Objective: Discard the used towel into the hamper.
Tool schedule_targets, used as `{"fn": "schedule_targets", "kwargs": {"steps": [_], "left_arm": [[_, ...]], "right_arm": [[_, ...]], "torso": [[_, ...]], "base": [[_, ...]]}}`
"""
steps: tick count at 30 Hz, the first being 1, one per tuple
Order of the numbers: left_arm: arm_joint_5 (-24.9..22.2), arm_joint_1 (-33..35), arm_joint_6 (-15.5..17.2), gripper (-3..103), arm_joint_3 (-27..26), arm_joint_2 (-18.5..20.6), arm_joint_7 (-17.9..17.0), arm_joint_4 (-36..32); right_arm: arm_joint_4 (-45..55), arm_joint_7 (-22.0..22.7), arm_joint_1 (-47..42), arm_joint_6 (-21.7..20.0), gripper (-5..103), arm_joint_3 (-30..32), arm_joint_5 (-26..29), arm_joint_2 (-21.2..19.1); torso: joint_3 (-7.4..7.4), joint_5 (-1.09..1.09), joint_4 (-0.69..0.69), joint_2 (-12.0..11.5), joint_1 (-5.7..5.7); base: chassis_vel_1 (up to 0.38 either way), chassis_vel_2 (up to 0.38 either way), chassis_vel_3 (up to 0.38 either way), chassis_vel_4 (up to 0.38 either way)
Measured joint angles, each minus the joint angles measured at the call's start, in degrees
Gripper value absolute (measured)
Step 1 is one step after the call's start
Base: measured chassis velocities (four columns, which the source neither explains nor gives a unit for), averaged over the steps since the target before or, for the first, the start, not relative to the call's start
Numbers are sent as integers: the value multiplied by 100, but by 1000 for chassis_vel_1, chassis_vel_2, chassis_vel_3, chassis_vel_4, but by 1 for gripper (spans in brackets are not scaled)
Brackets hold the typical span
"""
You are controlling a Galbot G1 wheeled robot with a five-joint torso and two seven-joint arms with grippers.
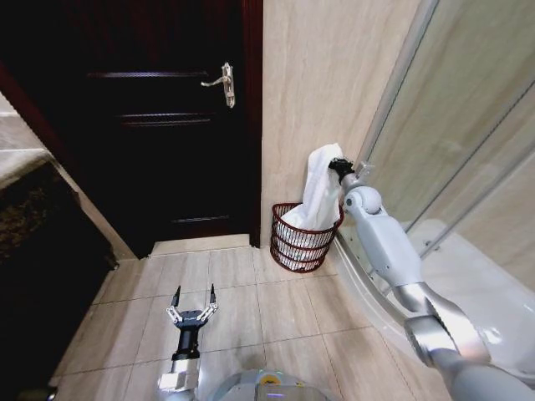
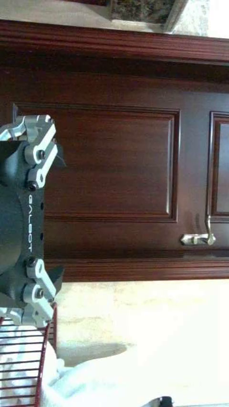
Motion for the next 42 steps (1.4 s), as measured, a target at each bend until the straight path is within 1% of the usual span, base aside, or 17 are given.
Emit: {"fn": "schedule_targets", "kwargs": {"steps": [9, 13, 16, 21, 22, 23, 26, 27, 29, 30, 31, 32, 35, 36, 40, 41, 42], "left_arm": [[31, -42, -46, 100, -20, -15, -21, 5], [27, -92, -46, 100, -22, -12, -87, 16], [-39, -142, -38, 100, -32, 10, -134, 39], [-140, -165, -73, 100, -66, 36, -138, 93], [-185, -164, -105, 100, -87, 42, -139, 108], [-185, -164, -105, 100, -87, 42, -139, 108], [-298, -137, -186, 100, -148, 73, -139, 149], [-298, -137, -186, 100, -148, 73, -139, 149], [-351, -126, -265, 100, -204, 91, -139, 212], [-376, -115, -293, 100, -223, 93, -139, 228], [-376, -115, -293, 100, -223, 93, -139, 228], [-412, -95, -322, 100, -242, 95, -139, 236], [-468, -52, -393, 100, -292, 99, -135, 262], [-468, -52, -393, 100, -292, 99, -135, 262], [-475, -53, -435, 100, -298, 84, -131, 333], [-475, -53, -435, 100, -298, 84, -131, 333], [-471, -61, -436, 100, -289, 73, -130, 341]], "right_arm": [[-12, -144, -258, 21, 8, -31, -171, 81], [-6, -257, -395, 4, 8, -161, -284, 82], [-53, -433, -589, -50, 8, -335, -466, 145], [-150, -412, -685, -177, 8, -401, -535, 295], [-147, -329, -695, -369, 8, -410, -513, 327], [-147, -329, -695, -369, 8, -410, -513, 327], [156, 116, -743, -1349, 8, -427, -102, 303], [156, 116, -743, -1349, 8, -427, -102, 303], [355, 645, -749, -2079, 8, -399, 317, 273], [393, 764, -752, -2353, 8, -359, 419, 253], [393, 764, -752, -2353, 8, -359, 419, 253], [403, 794, -764, -2605, 8, -313, 465, 215], [236, 606, -789, -2931, 8, -187, 457, 170], [236, 606, -789, -2931, 8, -187, 457, 170], [-130, 183, -658, -3104, 8, -100, 398, 221], [-130, 183, -658, -3104, 8, -100, 398, 221], [-251, -1, -589, -3152, 8, -129, 358, 217]], "torso": [[-138, -1, 0, -185, -49], [-149, -1, 0, -200, -52], [-151, -1, 0, -202, -53], [-146, -1, 0, -194, -49], [-143, -1, 1, -190, -48], [-143, -1, 1, -190, -48], [-137, -1, 0, -180, -44], [-137, -1, 0, -180, -44], [-133, -1, 1, -173, -43], [-132, -1, 1, -170, -42], [-132, -1, 1, -170, -42], [-130, -2, 1, -167, -41], [-125, 1, 0, -161, -38], [-125, 1, 0, -161, -38], [-122, 1, 0, -156, -36], [-122, 1, 0, -156, -36], [-121, -2, 0, -154, -36]], "base": [[0, 0, 0, 0], [0, 0, 0, 0], [0, 0, 0, 0], [0, 0, 0, 0], [0, 0, 0, 0], [0, 0, 0, 0], [0, 0, 0, 0], [0, 0, 0, 0], [0, 0, 0, 0], [0, 0, 0, 0], [0, 0, 0, 0], [0, 0, 0, 0], [0, 0, 0, 0], [0, 0, 0, 0], [0, 0, 0, 0], [0, 0, 0, 0], [0, 0, 0, 0]]}}
